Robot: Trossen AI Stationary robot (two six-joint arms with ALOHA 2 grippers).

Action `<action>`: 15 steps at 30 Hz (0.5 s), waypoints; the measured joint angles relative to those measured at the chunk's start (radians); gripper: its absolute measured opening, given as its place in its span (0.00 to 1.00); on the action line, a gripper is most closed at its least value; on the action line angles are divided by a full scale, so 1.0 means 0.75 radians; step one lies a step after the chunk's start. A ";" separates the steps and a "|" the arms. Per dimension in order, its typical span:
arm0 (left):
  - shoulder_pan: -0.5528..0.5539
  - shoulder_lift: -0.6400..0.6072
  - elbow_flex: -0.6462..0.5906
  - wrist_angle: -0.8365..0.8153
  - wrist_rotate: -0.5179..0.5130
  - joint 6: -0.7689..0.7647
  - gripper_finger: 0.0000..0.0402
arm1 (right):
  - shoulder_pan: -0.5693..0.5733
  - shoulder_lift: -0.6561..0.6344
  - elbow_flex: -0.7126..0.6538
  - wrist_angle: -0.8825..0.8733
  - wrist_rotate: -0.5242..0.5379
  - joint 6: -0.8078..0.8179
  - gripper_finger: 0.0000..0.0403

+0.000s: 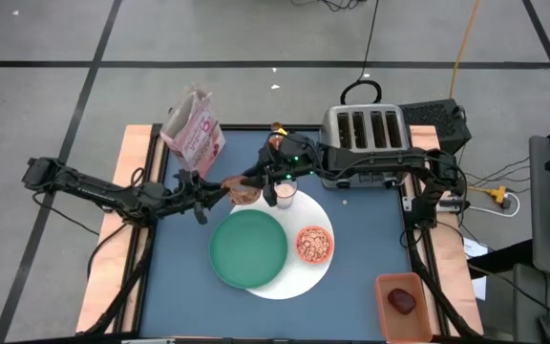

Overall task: Arrange a breakfast setting
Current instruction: Put the toasted bagel on the green plate

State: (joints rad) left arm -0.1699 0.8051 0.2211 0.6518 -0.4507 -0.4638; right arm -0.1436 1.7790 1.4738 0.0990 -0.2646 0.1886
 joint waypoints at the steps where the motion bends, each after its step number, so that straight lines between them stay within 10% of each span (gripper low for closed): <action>1: 0.001 0.000 0.000 0.000 0.005 -0.009 0.21 | 0.000 0.000 0.000 0.000 0.000 -0.001 0.29; 15: 0.000 -0.001 0.000 -0.162 0.253 -0.248 0.21 | -0.008 -0.031 0.000 -0.027 -0.003 -0.004 0.44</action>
State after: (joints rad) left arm -0.1699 0.8043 0.2211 0.5300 -0.2607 -0.6500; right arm -0.1500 1.7554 1.4740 0.0784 -0.2668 0.1860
